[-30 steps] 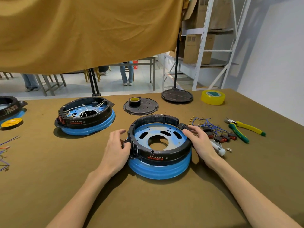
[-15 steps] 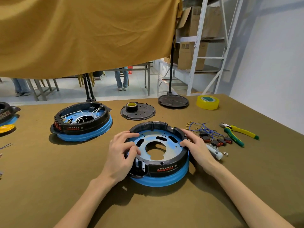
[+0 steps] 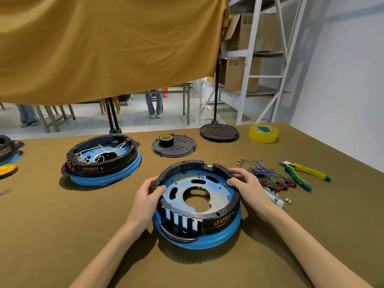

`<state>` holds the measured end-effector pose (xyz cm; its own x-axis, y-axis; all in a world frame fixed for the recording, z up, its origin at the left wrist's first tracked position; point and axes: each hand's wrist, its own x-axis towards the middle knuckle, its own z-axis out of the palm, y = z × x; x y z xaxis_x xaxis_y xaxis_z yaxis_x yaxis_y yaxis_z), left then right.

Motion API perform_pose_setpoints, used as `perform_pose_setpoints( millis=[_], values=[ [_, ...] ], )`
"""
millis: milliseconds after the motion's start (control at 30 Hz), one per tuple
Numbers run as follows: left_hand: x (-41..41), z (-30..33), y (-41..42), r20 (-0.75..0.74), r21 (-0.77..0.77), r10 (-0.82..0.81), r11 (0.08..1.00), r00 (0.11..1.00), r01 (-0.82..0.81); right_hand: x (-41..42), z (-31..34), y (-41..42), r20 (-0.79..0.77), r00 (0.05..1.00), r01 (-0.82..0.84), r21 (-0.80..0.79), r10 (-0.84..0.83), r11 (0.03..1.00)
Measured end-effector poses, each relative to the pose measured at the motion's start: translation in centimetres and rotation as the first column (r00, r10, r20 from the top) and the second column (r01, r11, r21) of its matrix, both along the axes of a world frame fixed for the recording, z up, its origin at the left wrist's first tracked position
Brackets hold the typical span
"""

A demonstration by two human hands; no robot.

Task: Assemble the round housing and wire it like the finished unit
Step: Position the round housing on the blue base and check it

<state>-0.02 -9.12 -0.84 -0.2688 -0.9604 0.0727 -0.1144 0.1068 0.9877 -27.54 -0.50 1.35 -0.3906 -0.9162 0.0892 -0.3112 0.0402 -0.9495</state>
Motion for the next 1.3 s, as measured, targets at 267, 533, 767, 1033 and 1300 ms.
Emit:
perform_pose_setpoints(
  millis=[267, 533, 767, 1033, 1300],
  values=[
    [-0.3, -0.1, -0.2, 0.154, -0.097, 0.005, 0.995, 0.988, 0.01, -0.6, -1.0, 0.9, 0.008, 0.997, 0.071, -0.076, -0.071, 0.995],
    [-0.1, -0.5, -0.1, 0.08, -0.132, 0.079, 0.989, 0.994, -0.068, -1.5, 1.2, -0.9, 0.167, 0.985, -0.044, 0.073, 0.031, 0.996],
    [-0.2, -0.1, -0.1, 0.158, -0.203, 0.091, 0.977, 0.983, -0.058, -1.4, -0.2, -0.5, 0.12, 0.992, 0.026, 0.057, -0.032, 0.998],
    [0.4, 0.3, 0.3, 0.124, -0.183, 0.036, 0.983, 0.992, -0.013, 0.0, 1.8, -2.6, 0.096, 0.994, -0.063, 0.134, 0.05, 0.989],
    [0.8, 0.3, 0.3, 0.013, -0.091, -0.019, 0.996, 1.0, 0.02, 0.0, 2.5, -3.8, -0.027, 0.999, 0.024, 0.185, -0.019, 0.982]
  ],
)
